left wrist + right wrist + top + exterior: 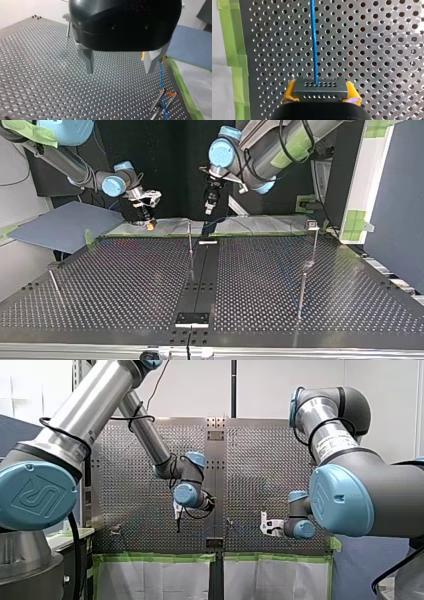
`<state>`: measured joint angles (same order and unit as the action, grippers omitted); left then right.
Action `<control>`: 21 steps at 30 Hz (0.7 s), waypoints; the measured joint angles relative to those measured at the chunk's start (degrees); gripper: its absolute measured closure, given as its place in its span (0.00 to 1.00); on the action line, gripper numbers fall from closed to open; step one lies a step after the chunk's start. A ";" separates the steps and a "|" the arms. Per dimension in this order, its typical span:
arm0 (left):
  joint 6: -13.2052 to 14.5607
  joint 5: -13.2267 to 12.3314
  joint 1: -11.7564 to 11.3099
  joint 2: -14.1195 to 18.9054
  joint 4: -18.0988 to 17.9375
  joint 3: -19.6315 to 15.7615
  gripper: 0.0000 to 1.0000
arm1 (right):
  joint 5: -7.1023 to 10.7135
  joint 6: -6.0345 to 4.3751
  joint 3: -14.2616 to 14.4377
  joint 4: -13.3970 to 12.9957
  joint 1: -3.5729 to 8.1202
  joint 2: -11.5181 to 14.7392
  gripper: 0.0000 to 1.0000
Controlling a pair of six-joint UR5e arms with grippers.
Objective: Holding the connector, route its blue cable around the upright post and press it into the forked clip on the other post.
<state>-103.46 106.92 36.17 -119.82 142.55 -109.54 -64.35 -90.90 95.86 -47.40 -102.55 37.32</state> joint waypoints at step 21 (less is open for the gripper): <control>-0.30 0.08 -0.10 10.12 -0.63 -10.13 0.00 | 0.01 0.00 0.00 -0.02 0.00 -0.16 1.00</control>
<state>-103.76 107.00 36.06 -109.70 141.92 -119.67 -64.35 -90.90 95.86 -47.43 -102.56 37.16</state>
